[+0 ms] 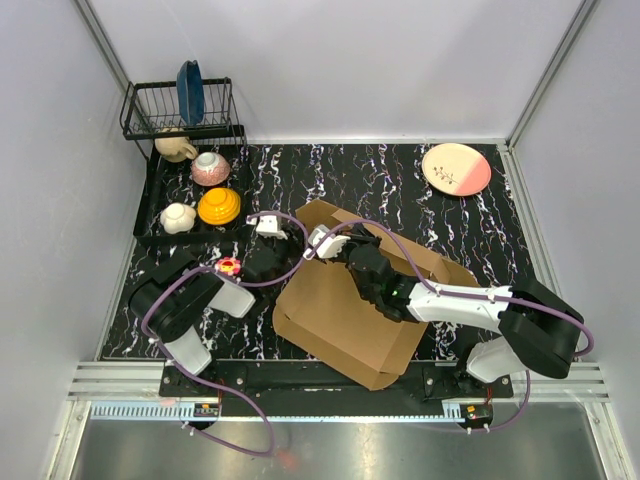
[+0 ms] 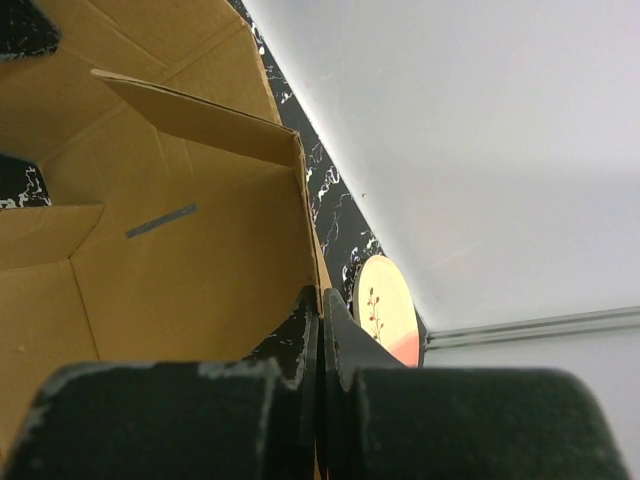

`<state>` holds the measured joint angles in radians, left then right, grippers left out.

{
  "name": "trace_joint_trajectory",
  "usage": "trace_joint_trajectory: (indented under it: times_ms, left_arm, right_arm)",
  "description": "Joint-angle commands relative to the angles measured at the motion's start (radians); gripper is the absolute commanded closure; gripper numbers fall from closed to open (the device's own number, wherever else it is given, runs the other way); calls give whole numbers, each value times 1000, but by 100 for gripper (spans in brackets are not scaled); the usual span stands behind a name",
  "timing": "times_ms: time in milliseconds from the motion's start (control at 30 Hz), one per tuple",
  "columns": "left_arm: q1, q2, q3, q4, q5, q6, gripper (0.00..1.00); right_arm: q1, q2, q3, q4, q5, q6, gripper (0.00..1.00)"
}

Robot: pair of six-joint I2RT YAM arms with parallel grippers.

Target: Fold the paper box

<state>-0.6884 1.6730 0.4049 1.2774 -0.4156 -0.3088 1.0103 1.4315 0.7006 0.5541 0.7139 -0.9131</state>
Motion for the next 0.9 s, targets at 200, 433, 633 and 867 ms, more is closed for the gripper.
trace_joint_trajectory:
  times_ms: [200, 433, 633, 867]
  left_arm:
    - [7, -70, 12, 381, 110, 16, 74]
    - [7, -189, 32, 240, 175, -15, 79]
    - [7, -252, 51, 136, 216, -32, 71]
    - [7, -254, -57, 175, 78, -1, 30]
  right_arm:
    - [-13, 12, 0, -103, -4, 114, 100]
    - [-15, 30, 5, -103, 7, 114, 100]
    - [-16, 43, 16, -98, 15, 115, 100]
    - [-21, 27, 7, -99, 7, 123, 100]
